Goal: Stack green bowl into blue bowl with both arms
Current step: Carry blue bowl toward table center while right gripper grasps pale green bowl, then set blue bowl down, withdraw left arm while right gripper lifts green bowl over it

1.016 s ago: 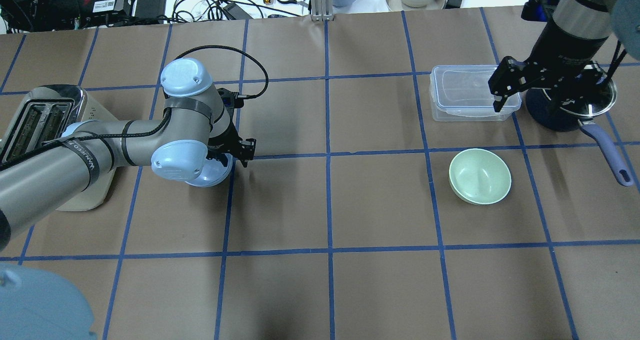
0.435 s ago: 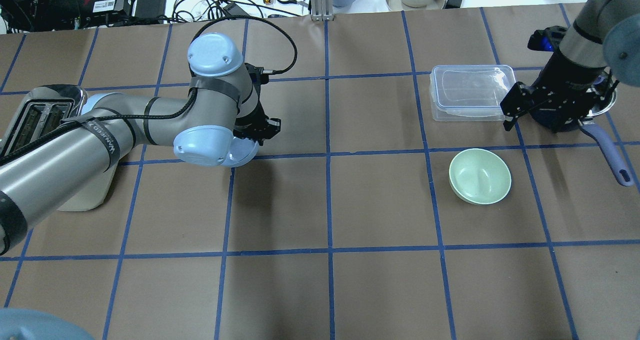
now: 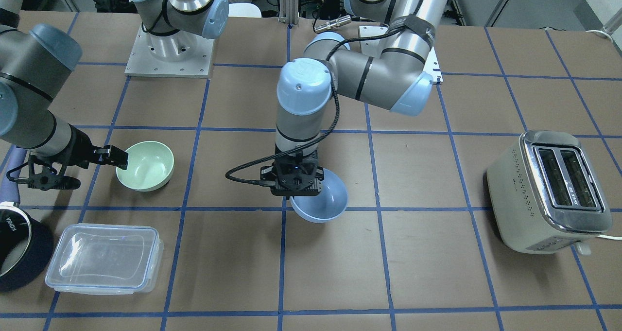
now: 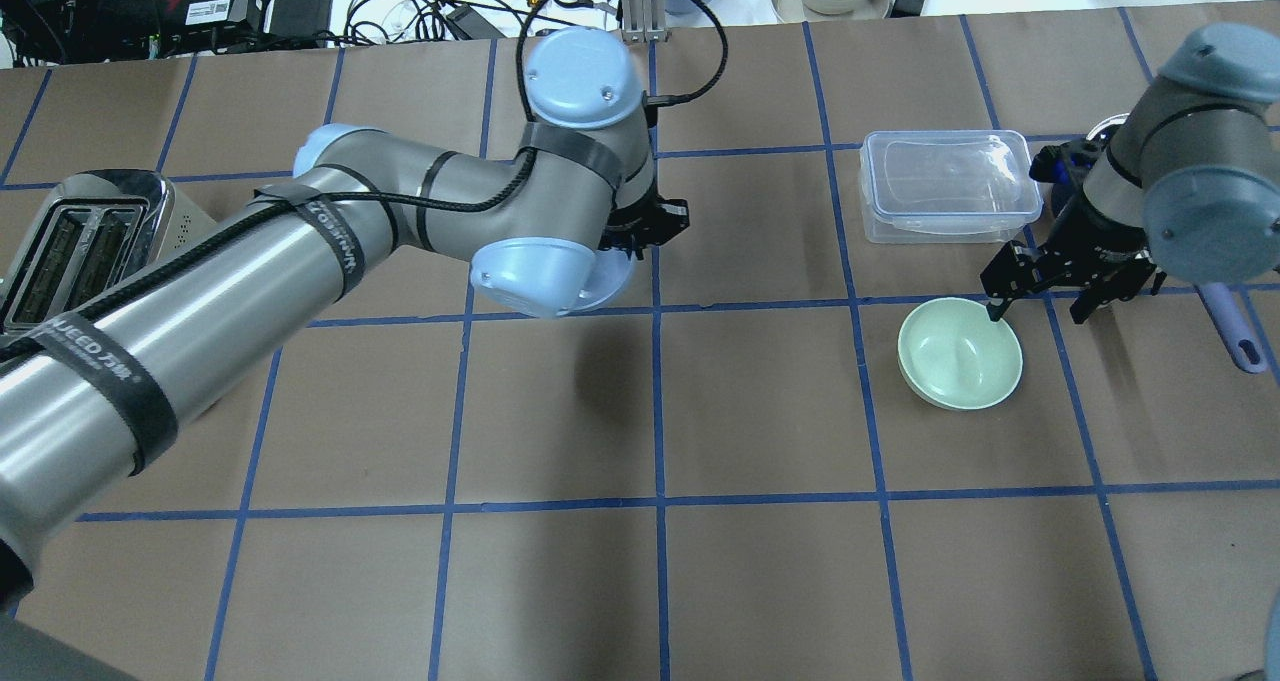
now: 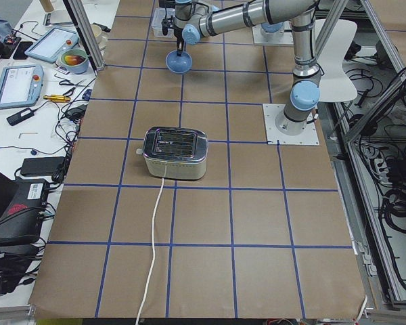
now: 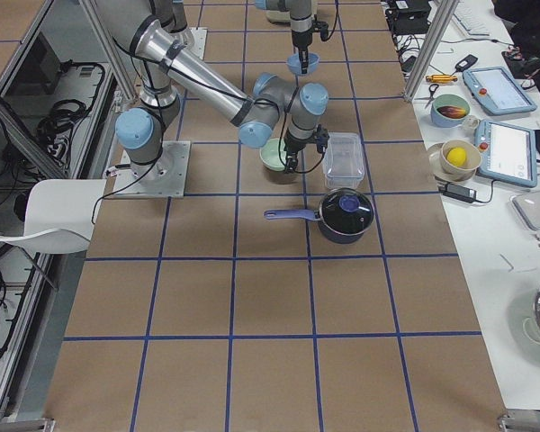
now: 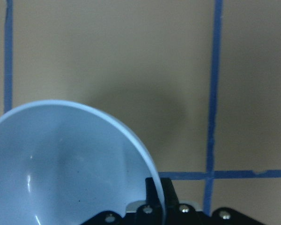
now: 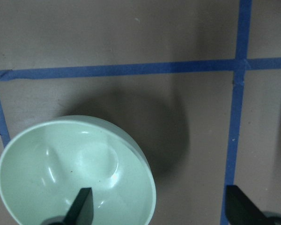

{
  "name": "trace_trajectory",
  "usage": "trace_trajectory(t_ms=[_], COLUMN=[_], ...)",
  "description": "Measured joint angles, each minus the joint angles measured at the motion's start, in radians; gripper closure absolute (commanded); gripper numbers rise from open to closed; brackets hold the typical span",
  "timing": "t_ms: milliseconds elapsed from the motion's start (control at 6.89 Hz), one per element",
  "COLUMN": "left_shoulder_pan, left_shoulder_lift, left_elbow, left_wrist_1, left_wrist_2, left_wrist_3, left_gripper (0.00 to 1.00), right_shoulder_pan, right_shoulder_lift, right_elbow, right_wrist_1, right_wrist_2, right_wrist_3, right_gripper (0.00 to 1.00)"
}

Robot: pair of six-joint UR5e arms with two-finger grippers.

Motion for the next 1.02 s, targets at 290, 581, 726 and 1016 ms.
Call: trace_trajectory(t_ms=[290, 581, 726, 1016], left_shoulder_pan=[-0.055, -0.063, -0.062, -0.01], left_shoulder_lift=[-0.074, -0.121, -0.119, -0.067], left_elbow=[0.014, 0.018, 0.022, 0.029], left_wrist_1=[0.061, 0.076, 0.077, 0.071], left_wrist_2=[0.006, 0.015, 0.045, 0.074], left_wrist_3=[-0.077, -0.084, -0.069, 0.028], left_gripper=[0.86, 0.0, 0.0, 0.0], right_shoulder_pan=[0.0, -0.001, -0.001, -0.001], right_shoulder_lift=[0.042, 0.062, 0.063, 0.047], right_elbow=[0.026, 0.028, 0.025, -0.026], right_wrist_1=[-0.021, -0.014, -0.001, 0.065], right_wrist_2=[0.003, 0.0, -0.002, 0.01], right_wrist_3=[-0.02, -0.025, -0.025, -0.021], right_gripper=[0.86, 1.0, 1.0, 1.0])
